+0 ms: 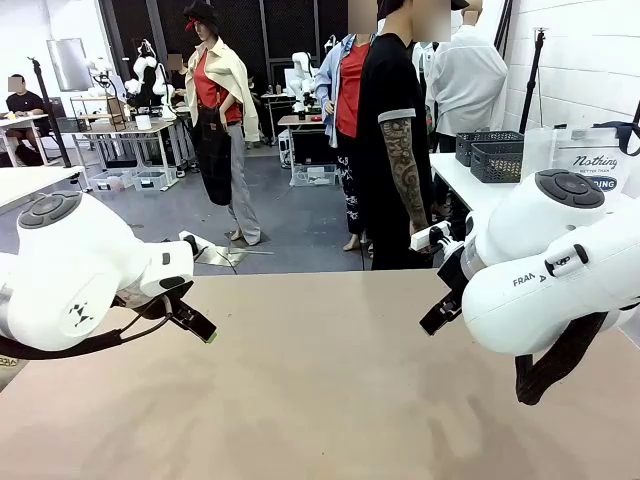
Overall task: Transfer purchased items from the store into the shopping bag.
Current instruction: Open the Reusable shopping bag in the center of the table.
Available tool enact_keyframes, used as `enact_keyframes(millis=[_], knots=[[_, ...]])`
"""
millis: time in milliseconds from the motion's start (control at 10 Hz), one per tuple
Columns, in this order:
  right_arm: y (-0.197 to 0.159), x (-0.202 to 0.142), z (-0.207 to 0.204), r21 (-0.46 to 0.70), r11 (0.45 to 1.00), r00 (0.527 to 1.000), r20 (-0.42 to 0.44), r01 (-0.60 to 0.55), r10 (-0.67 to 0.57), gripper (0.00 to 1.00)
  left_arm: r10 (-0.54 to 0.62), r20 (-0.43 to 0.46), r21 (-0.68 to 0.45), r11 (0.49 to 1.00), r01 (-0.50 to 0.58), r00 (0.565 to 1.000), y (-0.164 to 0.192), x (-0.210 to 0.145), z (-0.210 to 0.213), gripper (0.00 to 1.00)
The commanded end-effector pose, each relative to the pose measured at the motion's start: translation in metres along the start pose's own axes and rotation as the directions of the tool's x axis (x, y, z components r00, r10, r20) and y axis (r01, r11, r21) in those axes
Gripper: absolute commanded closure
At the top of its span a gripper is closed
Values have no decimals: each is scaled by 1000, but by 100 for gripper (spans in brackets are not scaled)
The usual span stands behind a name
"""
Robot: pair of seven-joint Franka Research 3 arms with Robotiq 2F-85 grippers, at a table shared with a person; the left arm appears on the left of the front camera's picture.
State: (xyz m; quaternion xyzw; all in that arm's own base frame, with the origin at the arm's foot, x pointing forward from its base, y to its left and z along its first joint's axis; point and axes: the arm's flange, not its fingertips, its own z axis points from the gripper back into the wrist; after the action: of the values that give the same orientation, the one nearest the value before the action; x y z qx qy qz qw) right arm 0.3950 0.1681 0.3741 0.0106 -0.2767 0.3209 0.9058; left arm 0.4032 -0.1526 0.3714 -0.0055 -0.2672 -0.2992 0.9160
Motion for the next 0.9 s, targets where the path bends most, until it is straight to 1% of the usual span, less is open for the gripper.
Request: enact_keyframes(millis=[0, 500, 600, 700, 800], knots=[[0, 0, 0, 0, 1000, 1000, 0, 1, -1, 0, 4, 0, 0, 1000, -4, 1000, 1, 0, 0, 0], [0, 0, 0, 0, 1000, 1000, 0, 0, 0, 0, -1, 0, 0, 1000, 1, 1000, 0, 0, 0, 0], [-17, -8, 24, -37, 999, 998, 61, 26, -24, 0, -15, 102, 105, 995, 4, 995, 6, 6, 30, 0], [-39, -22, 58, -105, 989, 986, 142, 107, -91, 0, 13, 186, 210, 976, -53, 982, 15, 2, 68, 0], [-59, -42, 94, -171, 960, 954, 240, 222, -178, 0, 23, 246, 277, 956, -93, 969, 23, -14, 104, 0]])
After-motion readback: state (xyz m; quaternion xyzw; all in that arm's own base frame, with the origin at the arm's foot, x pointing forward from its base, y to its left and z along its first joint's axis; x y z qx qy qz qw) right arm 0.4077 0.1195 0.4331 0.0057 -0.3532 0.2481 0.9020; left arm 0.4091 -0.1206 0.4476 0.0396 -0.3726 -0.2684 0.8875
